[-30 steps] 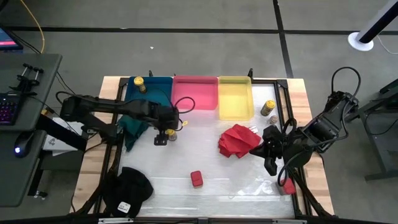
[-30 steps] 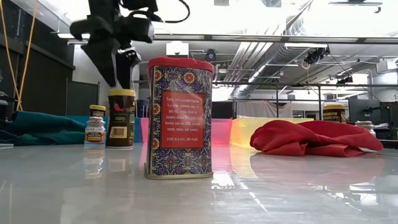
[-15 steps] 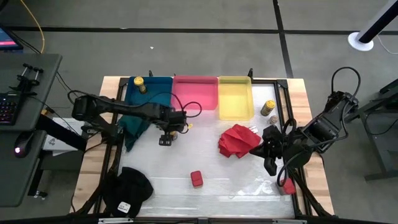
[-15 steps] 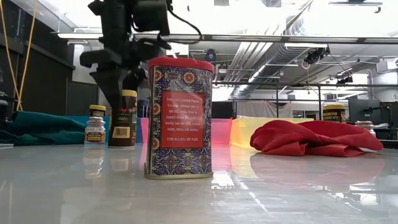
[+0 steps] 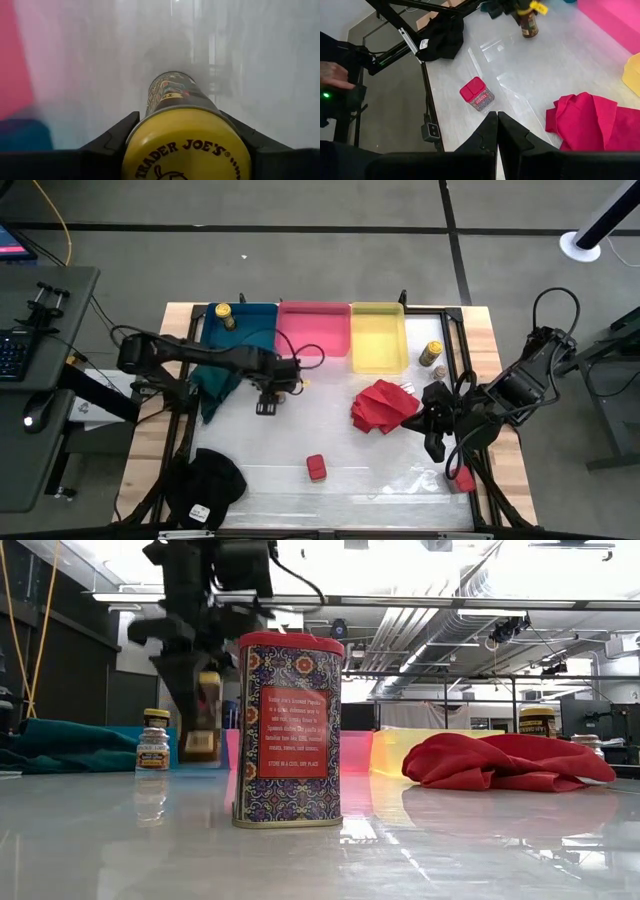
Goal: Sort spices by type
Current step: Put the bottom yellow seasoning bottle into the blue bin
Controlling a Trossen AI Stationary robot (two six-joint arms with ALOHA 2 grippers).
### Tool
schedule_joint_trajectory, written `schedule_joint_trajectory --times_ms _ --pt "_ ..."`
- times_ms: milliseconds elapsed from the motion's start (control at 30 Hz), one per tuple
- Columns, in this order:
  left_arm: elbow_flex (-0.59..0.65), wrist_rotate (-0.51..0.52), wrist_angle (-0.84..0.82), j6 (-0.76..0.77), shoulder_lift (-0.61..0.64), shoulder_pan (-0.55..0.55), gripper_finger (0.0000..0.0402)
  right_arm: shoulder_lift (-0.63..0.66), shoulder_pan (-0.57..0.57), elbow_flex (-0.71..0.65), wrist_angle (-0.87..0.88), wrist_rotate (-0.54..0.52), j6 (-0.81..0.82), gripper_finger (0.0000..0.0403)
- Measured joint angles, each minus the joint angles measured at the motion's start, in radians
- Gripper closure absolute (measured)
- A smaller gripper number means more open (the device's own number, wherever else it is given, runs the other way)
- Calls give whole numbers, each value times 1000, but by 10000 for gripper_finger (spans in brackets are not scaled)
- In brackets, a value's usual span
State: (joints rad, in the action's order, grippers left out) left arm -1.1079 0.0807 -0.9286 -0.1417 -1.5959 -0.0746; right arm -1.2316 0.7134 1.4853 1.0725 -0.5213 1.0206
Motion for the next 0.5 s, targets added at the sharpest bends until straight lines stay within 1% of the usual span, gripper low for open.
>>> schedule_joint_trajectory --times_ms 67,133,267,333,400,467,500 --pt "-16 0 -21 0 45 -21 214 0 0 0 0 0 0 402" --pt "-42 32 -49 -11 101 -58 214 0 0 0 0 0 0 402" --pt "-121 179 -112 -61 218 -185 214 0 0 0 0 -14 -5 402" --pt "-169 245 -142 -77 251 -286 214 0 0 0 0 -32 -6 402" --pt "-214 276 -168 -60 258 -410 214 0 0 0 0 -50 -7 402" --pt "-242 262 -174 13 245 -546 214 0 0 0 0 -61 -6 402" --pt "-246 236 -174 65 233 -612 214 0 0 0 0 -67 -3 402"
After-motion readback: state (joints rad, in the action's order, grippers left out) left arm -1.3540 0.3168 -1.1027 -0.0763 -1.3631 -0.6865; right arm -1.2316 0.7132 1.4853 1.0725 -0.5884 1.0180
